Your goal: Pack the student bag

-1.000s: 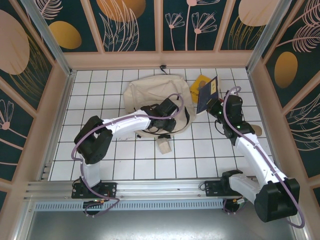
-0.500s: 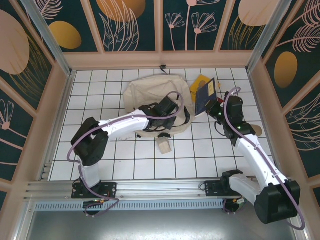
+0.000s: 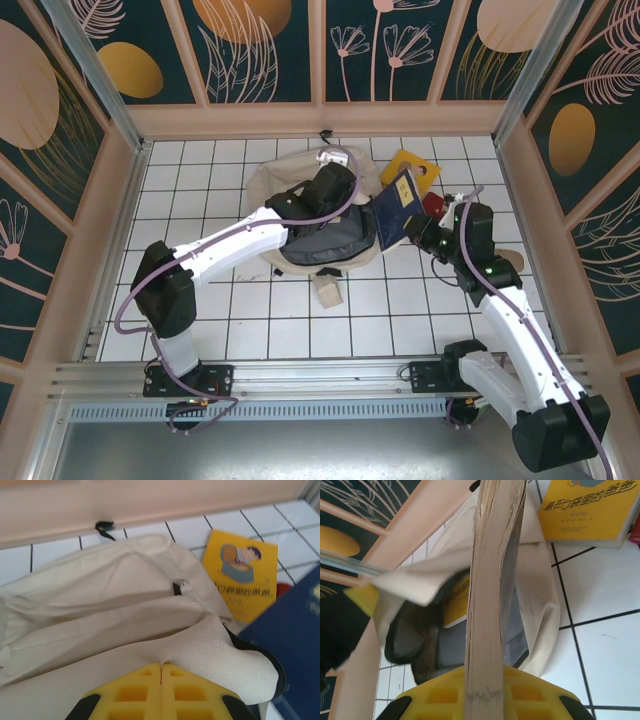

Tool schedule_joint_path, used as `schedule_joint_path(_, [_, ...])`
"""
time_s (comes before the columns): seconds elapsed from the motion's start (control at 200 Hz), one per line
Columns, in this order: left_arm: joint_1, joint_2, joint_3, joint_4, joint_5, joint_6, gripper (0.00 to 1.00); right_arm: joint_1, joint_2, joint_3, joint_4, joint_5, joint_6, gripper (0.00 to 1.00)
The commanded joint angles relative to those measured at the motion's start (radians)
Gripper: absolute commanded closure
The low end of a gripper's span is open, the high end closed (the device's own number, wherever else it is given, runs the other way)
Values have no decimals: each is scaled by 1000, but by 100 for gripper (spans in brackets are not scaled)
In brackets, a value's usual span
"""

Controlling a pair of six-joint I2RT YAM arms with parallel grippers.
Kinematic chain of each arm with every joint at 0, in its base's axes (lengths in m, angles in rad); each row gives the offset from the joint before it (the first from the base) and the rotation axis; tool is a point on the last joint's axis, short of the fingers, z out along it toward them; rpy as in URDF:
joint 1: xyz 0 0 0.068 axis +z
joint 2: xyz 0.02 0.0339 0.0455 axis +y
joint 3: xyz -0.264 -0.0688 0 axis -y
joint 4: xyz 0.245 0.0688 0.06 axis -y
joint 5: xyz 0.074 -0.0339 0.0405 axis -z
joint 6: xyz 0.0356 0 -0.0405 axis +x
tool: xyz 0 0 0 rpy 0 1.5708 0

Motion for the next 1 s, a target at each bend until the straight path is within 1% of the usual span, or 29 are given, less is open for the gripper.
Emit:
schedule_joint_path(0.0, [1,17,80,74,-68,-59,100,42,-57,-27,20,-55,81,95])
schedule_joint_path(0.135, [0,33,118,79,-79,-59,100,134,-74,-58,48,-43,155,95])
schedule_joint_path(0.21, [1,47,141,75,-86,-57,100,224,-73,-82,82,-5,208,95])
schedule_joint_path(0.27, [1,57,161,69,-81,-57,100,274,-63,-107,124,18,246,95])
schedule_joint_path(0.31, [1,61,172,64,-74,-61,100,296,-49,-121,154,29,269,95])
schedule_joint_path(0.35, [1,62,176,65,-63,-64,100,298,-34,-131,186,37,284,95])
schedule_joint_path(0.385, [1,61,179,67,-54,-65,100,324,-12,-141,225,45,299,95])
schedule_joint_path(0.475, [0,56,181,66,-37,-61,100,332,47,-155,334,58,347,95])
schedule_joint_path(0.575, [1,41,174,57,-27,-40,100,345,116,-181,541,38,403,95])
schedule_joint_path(0.625, [2,31,172,46,-27,-30,100,351,159,-175,612,37,412,95])
schedule_joint_path(0.79, [2,-23,130,39,-14,-5,100,355,285,-125,714,59,426,96])
schedule_joint_path(0.905, [2,-52,114,44,-22,7,100,361,390,-97,749,114,475,96])
schedule_joint_path(0.995, [1,-65,113,55,-40,14,100,391,482,-51,757,202,490,96])
